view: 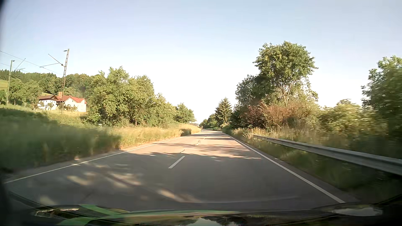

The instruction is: Follow the waypoints while adhering to traffic rules and regulations

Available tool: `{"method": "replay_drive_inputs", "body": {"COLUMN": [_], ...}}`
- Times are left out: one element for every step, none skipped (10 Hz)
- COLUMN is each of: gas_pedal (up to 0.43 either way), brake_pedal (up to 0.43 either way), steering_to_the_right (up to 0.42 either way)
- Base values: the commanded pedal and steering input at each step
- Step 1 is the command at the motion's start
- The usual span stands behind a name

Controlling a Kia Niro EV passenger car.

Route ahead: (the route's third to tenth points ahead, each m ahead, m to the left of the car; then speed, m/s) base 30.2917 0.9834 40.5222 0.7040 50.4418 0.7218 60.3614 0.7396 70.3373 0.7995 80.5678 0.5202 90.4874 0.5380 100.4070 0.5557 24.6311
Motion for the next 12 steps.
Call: {"method": "replay_drive_inputs", "body": {"gas_pedal": [0.228,0.228,0.228,0.228,0.228,0.228,0.228,0.228,0.240,0.240,0.248,0.248], "brake_pedal": [0.000,0.000,0.000,0.000,0.000,0.000,0.000,0.000,0.000,0.000,0.000,0.000], "steering_to_the_right": [-0.001,-0.001,-0.001,-0.001,-0.001,-0.001,-0.001,0.000,-0.001,-0.001,-0.001,-0.001]}}
